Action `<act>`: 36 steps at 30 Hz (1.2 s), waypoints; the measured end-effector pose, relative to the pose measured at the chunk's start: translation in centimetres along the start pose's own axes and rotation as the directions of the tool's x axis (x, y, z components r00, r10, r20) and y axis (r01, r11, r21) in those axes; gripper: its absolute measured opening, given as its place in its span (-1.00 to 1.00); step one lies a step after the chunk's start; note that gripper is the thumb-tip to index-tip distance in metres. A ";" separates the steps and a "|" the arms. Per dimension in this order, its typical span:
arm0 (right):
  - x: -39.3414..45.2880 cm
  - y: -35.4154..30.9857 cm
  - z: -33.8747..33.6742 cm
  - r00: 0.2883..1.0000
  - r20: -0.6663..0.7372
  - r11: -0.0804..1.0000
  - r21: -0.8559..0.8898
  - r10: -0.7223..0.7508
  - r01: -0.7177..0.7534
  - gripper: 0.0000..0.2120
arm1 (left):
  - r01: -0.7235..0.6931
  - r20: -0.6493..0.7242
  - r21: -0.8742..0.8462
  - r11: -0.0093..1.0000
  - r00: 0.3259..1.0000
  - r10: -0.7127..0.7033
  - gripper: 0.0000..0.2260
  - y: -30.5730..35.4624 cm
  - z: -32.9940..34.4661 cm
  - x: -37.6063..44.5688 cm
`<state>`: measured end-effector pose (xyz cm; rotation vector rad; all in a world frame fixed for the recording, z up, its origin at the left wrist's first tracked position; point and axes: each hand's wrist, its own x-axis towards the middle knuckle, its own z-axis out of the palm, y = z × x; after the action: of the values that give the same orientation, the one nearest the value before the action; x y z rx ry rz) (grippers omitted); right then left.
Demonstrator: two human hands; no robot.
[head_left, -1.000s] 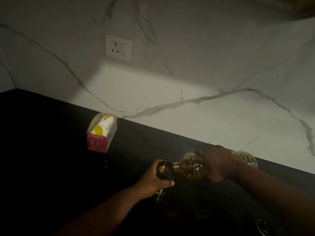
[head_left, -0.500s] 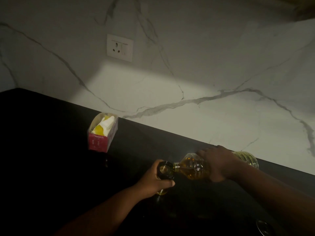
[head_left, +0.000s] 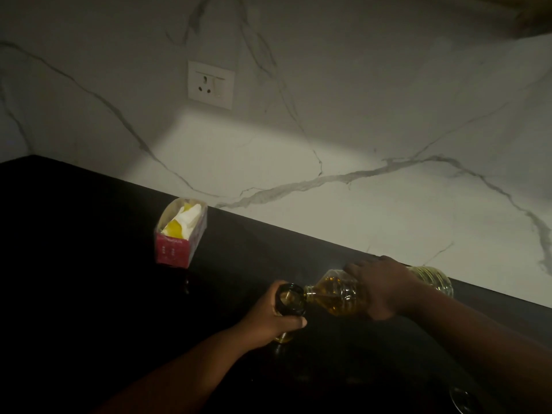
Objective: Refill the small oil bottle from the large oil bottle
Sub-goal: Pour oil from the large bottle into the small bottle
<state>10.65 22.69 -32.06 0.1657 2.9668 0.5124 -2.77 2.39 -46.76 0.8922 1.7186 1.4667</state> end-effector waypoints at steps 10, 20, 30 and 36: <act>0.1 0.0 -0.1 0.999 0.031 1.000 0.017 0.005 -0.005 -0.36 | 0.007 0.007 0.028 1.000 1.000 -0.007 -0.47 0.0 -0.1 0.1; -0.1 -0.2 -0.5 0.999 0.032 1.000 0.026 0.001 -0.002 -0.38 | -0.009 -0.015 0.021 1.000 1.000 0.010 -0.47 -0.2 0.0 0.2; 0.0 -0.1 -0.3 1.000 0.013 0.999 0.033 0.012 -0.013 -0.40 | -0.040 -0.020 0.012 0.999 0.999 0.040 -0.47 0.1 0.1 0.0; 0.1 -0.1 -0.1 1.000 0.015 1.000 0.009 0.011 -0.011 -0.39 | -0.042 -0.032 0.025 0.999 0.999 0.043 -0.47 -0.3 0.2 0.2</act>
<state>10.54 22.53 -31.99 0.1859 2.9552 0.4972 -2.74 2.60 -47.06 0.9276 1.7550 1.4984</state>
